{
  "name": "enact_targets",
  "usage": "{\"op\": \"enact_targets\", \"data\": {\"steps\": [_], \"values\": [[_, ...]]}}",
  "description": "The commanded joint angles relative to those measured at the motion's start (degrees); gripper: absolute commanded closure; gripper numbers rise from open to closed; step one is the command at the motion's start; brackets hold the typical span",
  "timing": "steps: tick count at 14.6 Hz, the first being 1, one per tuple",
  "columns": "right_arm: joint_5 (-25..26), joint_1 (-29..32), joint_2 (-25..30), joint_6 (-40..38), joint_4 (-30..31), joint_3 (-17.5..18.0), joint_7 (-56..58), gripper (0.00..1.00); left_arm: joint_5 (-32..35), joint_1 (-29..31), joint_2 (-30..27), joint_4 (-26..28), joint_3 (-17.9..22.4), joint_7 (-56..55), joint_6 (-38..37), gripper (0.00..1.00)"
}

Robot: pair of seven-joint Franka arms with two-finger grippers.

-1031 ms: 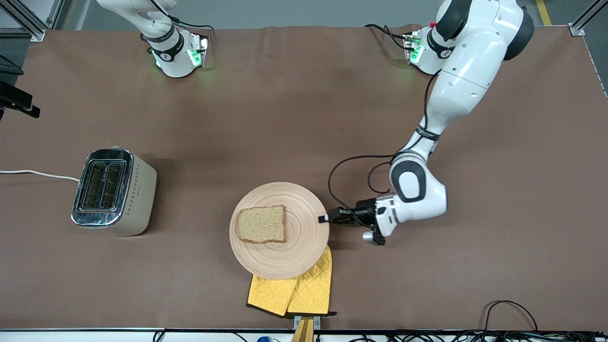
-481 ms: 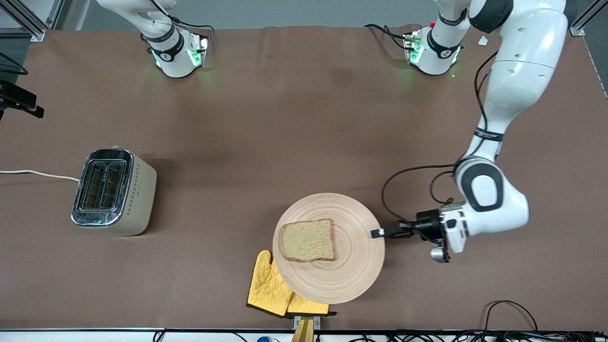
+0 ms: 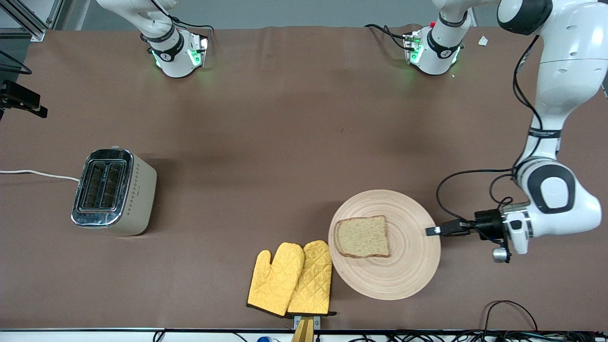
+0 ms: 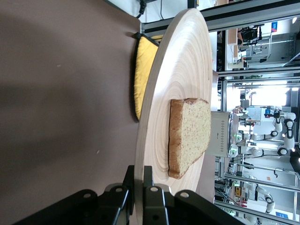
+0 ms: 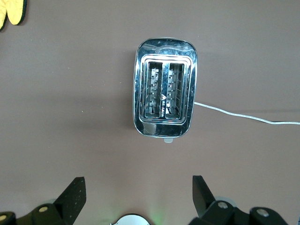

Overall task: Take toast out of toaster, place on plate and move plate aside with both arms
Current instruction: 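Slide the plate with the left gripper away from the toaster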

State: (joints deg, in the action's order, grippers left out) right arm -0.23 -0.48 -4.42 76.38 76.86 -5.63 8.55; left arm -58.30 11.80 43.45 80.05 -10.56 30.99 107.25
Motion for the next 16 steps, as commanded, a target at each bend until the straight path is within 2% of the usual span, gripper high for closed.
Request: {"op": "enact_targets", "data": {"steps": [1,9,11,16], "values": [[-0.74,-0.31,1.87,0.52,1.98,0.0,0.32,0.0,1.61,4.53,-1.53,1.16,-0.87,0.47,-5.02,1.0],[-0.74,-0.23,1.78,0.7,1.98,0.0,0.41,0.0,4.33,11.49,-0.03,2.04,-0.26,6.71,-11.27,1.0],[-0.74,-0.31,1.87,0.61,1.98,0.0,0.41,0.0,7.48,13.76,1.19,2.04,-0.25,8.64,-11.45,1.0],[-0.74,-0.4,1.87,0.44,2.07,0.0,0.41,0.0,8.29,18.08,3.4,1.95,-0.17,10.5,-11.36,1.0]]}}
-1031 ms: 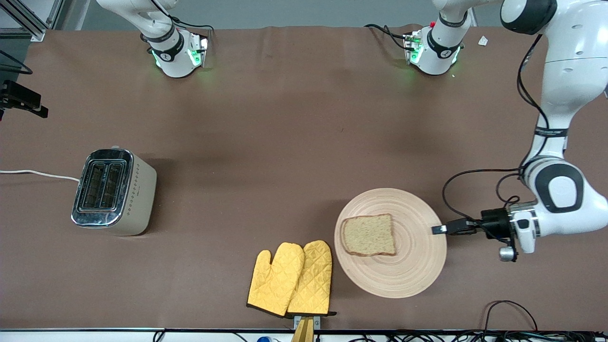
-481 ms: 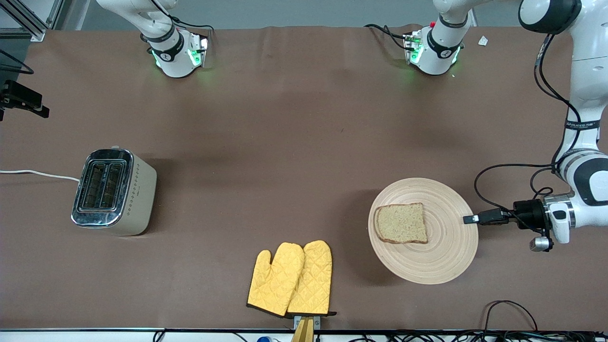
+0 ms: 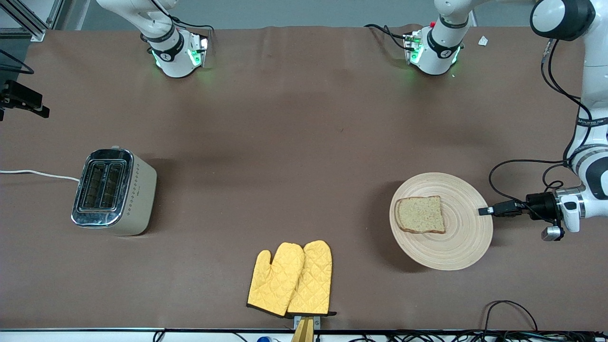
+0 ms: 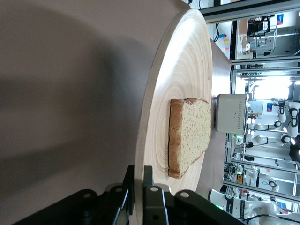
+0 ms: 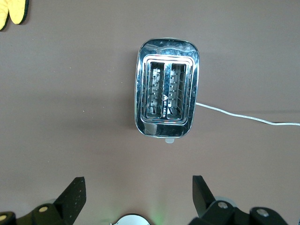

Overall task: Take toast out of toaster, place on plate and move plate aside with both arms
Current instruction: 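Slide the plate with the left gripper away from the toaster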

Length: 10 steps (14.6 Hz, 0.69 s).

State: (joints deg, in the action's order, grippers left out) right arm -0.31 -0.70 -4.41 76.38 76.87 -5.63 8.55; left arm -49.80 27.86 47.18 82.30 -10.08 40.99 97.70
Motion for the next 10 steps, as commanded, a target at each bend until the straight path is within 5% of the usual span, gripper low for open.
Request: {"op": "enact_targets", "data": {"steps": [1,10], "values": [[-0.65,-0.18,1.87,0.44,2.06,0.01,0.5,0.0,-0.13,2.89,0.1,-0.39,-0.65,0.5,-1.82,1.0],[-0.65,-0.09,1.86,0.44,1.97,0.01,0.5,0.0,5.32,8.61,4.41,-0.39,-0.65,3.92,-1.82,1.0]]}}
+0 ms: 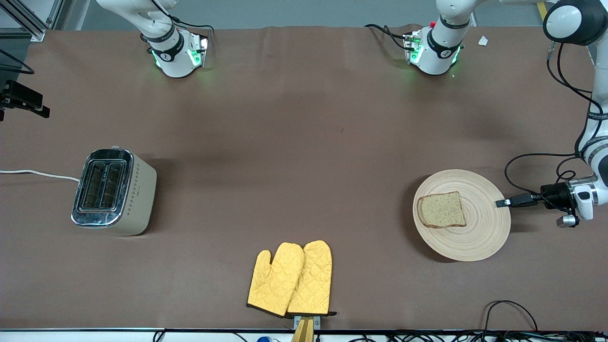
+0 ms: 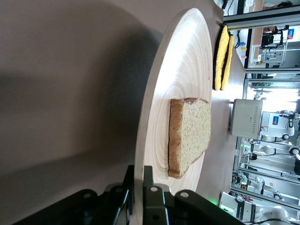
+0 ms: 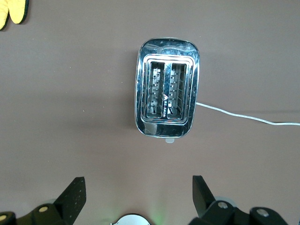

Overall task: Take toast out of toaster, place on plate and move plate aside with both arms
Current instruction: 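Slide the plate with the left gripper away from the toaster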

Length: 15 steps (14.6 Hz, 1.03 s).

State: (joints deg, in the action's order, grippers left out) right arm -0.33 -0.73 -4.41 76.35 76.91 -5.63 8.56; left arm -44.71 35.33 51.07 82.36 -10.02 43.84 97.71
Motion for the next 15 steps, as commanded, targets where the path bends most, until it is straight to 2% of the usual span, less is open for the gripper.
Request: {"op": "enact_targets", "data": {"steps": [1,5,6,7,8,9,11,15], "values": [[-0.64,-0.06,1.78,0.38,1.92,0.0,0.5,0.0,0.24,1.23,1.22,-0.45,-0.7,1.42,-1.82,1.0],[-0.64,-0.06,1.86,0.37,1.92,0.0,0.5,0.0,0.15,0.97,2.71,-0.36,-0.7,1.69,-1.82,0.96],[-0.64,-0.06,1.78,0.37,1.92,0.0,0.5,0.0,0.06,0.62,2.98,-0.45,-0.7,1.52,-1.73,0.89],[-0.64,-0.06,1.86,0.37,1.92,0.0,0.5,0.0,-0.11,0.45,3.15,-0.45,-0.7,1.25,-1.47,0.79],[-0.64,-0.06,1.78,0.37,1.92,0.0,0.5,0.0,-0.03,0.36,3.16,-0.45,-0.7,1.43,-1.47,0.52],[-0.64,-0.06,1.86,0.37,1.92,0.0,0.5,0.0,0.15,0.36,3.16,-0.54,-0.7,1.6,-1.38,0.01],[-0.64,-0.06,1.78,0.37,1.92,0.0,0.5,0.0,1.2,0.18,2.81,-1.32,-0.7,1.08,-1.47,0.0],[-0.64,-0.06,1.78,0.37,1.92,0.0,0.32,0.0,9.09,-0.7,1.4,-8.87,-0.7,-0.86,-1.38,0.0]]}}
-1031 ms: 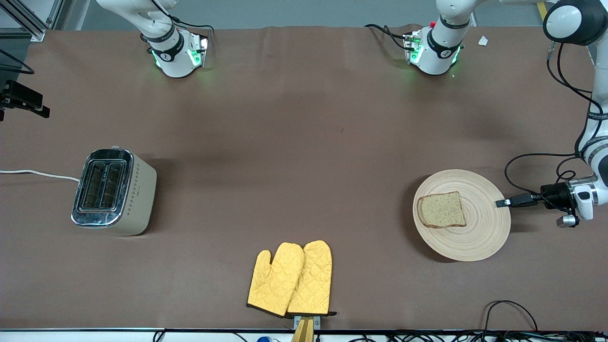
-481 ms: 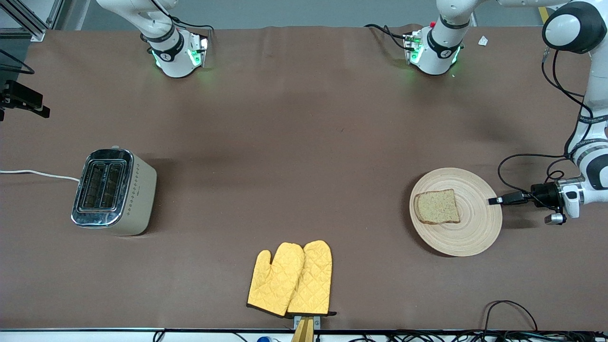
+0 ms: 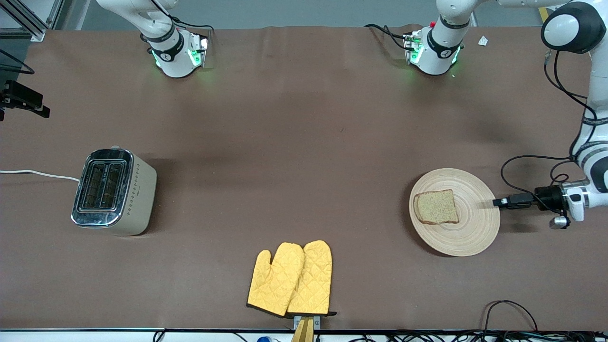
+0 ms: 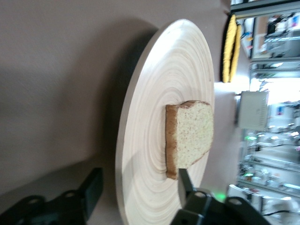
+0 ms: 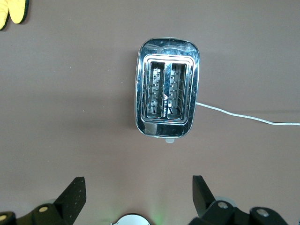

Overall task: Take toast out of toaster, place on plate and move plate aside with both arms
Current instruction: 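Open the left gripper and pull it back from the plate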

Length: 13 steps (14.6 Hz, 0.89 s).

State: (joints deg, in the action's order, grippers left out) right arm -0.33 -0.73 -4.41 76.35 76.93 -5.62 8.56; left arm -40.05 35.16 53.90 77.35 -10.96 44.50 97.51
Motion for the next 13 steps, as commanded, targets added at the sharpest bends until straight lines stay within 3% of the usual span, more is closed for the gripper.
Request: {"op": "enact_targets", "data": {"steps": [1,6,10,13], "values": [[-0.63,-0.15,1.78,0.38,1.91,0.0,0.32,0.0,6.45,-0.62,-2.3,-4.92,0.24,-1.96,-1.19,0.0],[-0.63,-0.06,1.78,0.29,1.91,0.0,0.4,0.0,19.46,-6.4,-15.73,-5.11,-0.46,-13.7,-1.1,0.0],[-0.63,-0.15,1.86,-0.42,1.91,0.09,0.49,0.0,25.62,-13.52,-24.09,-4.58,-0.64,-26.2,-1.62,0.0],[-0.63,-0.06,1.78,-0.33,1.91,0.09,0.49,0.0,34.21,-20.72,-30.59,-4.14,-0.64,-39.1,-4.69,0.0]]}}
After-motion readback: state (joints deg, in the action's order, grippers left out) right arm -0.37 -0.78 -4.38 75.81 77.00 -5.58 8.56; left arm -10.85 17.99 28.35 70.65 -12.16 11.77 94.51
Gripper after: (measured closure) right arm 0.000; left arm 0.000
